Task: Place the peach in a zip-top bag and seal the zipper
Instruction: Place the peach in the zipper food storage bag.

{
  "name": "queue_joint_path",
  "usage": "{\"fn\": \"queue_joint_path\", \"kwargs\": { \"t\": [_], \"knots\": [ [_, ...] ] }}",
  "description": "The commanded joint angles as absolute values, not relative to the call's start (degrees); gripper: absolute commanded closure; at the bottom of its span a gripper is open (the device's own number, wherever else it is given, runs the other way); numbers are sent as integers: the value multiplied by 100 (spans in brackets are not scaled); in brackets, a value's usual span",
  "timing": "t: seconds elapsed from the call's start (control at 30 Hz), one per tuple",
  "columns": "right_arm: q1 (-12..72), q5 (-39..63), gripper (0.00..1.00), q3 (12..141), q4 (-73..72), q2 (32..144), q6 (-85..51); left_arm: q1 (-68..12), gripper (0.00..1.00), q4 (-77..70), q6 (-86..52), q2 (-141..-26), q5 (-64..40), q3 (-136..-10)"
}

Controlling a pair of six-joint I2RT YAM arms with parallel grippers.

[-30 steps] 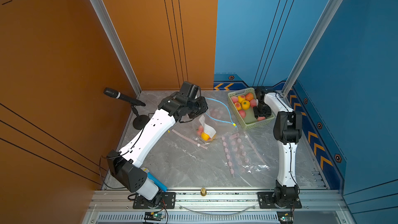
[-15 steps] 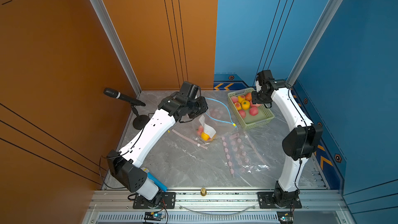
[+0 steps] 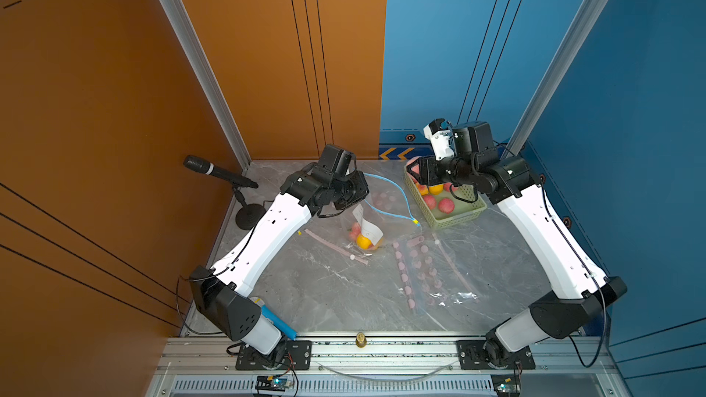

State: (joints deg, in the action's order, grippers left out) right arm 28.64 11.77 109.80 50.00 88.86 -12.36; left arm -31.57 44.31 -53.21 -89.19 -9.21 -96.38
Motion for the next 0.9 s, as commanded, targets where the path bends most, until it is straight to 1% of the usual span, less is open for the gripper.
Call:
{"fn": "queue_joint_path", "kwargs": {
  "t": [0.0,0.2,0.4,0.5,0.63,0.67,0.73,0.87],
  "knots": [
    [3174,1389,75,10859,4747,8877,-1388,-3151,100,4442,-5242,-8908,-920,-9712],
    [3647,1319,74,10786,4717,9123,-1374,-3164,100,4432,-5248,-8895,-909,-9707],
    [3866,1098,74,10753,4772,9438,-1360,-3172,100,4431,-5256,-8843,-905,-9703],
    [3919,909,71,10764,4847,9536,-1313,-3173,100,4438,-5247,-8815,-888,-9703],
    [3946,693,62,10776,4916,9595,-1263,-3173,100,4438,-5253,-8792,-887,-9703],
    [3946,649,58,10783,4925,9596,-1258,-3181,100,4435,-5256,-8785,-889,-9703],
    [3951,583,46,10790,4940,9611,-1248,-3181,100,4421,-5256,-8773,-905,-9703],
    [3951,571,31,10801,4960,9615,-1231,-3182,100,4412,-5262,-8771,-918,-9699]
  ]
}}
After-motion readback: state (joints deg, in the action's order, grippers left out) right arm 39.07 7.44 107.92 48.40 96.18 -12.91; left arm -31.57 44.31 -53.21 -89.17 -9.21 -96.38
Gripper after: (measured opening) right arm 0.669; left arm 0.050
